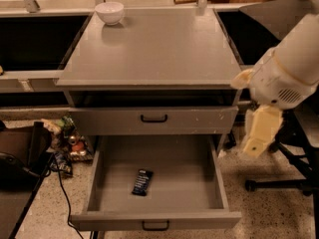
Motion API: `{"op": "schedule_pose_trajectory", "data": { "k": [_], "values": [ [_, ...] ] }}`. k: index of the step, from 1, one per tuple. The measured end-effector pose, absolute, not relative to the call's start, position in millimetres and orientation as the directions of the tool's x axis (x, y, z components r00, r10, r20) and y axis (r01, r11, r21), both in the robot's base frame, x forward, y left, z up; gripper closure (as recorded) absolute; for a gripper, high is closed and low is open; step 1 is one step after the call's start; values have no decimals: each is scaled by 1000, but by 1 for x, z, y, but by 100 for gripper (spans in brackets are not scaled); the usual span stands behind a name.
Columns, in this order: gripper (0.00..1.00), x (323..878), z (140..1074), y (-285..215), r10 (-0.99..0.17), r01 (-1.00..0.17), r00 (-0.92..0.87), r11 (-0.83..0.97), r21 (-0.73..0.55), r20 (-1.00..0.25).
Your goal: Pick rxbar blueberry from middle drawer and place on counter
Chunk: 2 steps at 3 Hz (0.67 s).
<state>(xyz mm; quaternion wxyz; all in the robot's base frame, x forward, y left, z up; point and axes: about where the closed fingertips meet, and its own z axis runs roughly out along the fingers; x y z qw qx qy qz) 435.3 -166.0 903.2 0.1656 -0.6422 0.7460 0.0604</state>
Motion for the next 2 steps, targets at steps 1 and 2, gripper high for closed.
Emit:
{"op": "schedule_pose_trajectory", "data": {
  "k": [1,2],
  "values": [
    [0,429,854,-136,-903,-992,-92,118,-36,-419],
    [0,420,798,-107,-860,-992,-121,85,93,-495]
  ]
}}
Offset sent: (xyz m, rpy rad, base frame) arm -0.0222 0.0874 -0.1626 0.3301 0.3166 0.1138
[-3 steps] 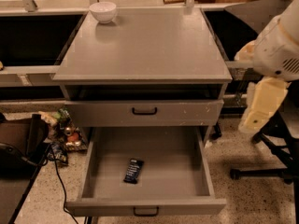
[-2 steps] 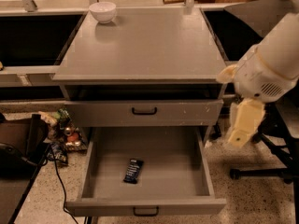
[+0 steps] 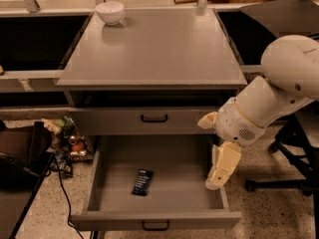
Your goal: Pick rxbar blueberry from middle drawer and place on counter
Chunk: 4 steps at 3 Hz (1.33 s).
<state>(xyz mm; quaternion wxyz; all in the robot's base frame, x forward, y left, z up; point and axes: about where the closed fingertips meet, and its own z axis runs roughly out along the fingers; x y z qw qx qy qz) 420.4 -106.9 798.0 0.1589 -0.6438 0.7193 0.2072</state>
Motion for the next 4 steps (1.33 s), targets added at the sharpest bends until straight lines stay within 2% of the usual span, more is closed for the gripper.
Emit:
{"op": "schedule_pose_trajectory", "data": {
  "k": [2,4],
  "values": [
    [0,426,782,-102,-863,-992,-115,73,104,-492],
    [0,444,712,-75,-890,-998,-60,44,45,-452]
  ]
}}
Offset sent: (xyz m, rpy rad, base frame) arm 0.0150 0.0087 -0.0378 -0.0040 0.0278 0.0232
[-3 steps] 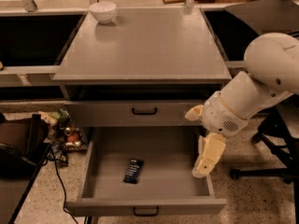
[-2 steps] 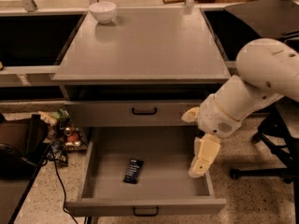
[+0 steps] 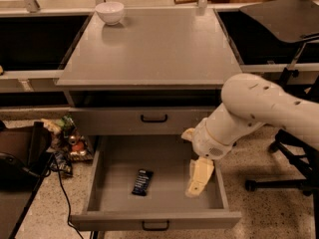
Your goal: Pick rxbar blueberry from middle drawer and place on counter
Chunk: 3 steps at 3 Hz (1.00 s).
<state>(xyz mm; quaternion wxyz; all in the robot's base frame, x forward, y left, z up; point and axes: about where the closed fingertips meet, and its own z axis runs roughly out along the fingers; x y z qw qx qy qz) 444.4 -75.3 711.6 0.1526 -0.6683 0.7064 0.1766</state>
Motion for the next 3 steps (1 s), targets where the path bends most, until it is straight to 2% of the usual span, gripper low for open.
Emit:
{"op": "schedule_pose_trajectory", "data": {
  "k": [1,2,3],
  "values": [
    [0,458,670,-59,-880,-998,-53,38,42,-472],
    [0,458,670,-59,-880,-998,-53,38,41,-472],
    [0,473,645,-55,-877,-1000,19,-19,-4,-479]
  ]
}}
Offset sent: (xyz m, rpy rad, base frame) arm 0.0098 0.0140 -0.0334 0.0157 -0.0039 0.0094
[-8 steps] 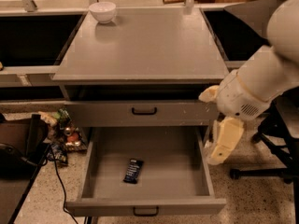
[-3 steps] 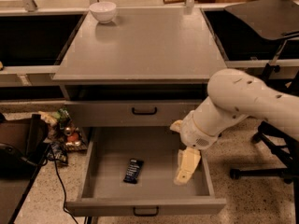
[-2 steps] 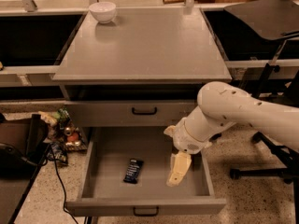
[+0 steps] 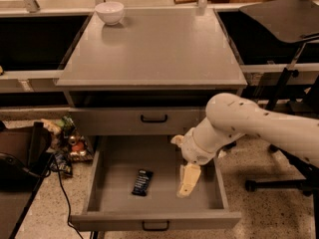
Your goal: Pick rxbar blueberry from middle drawer and place on counter
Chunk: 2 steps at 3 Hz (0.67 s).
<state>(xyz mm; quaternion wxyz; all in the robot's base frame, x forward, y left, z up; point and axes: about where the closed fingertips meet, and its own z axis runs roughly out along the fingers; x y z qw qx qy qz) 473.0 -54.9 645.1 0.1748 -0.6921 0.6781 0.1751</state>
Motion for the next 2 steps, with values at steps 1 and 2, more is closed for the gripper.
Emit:
{"op": "schedule_pose_trajectory", "data": {
  "k": [1,2],
  "values": [
    [0,490,602,-45,-884,-988,156,-132,-86,-441],
    [0,502,560,-34,-857,-946,324,-285,-155,-401]
  ]
}}
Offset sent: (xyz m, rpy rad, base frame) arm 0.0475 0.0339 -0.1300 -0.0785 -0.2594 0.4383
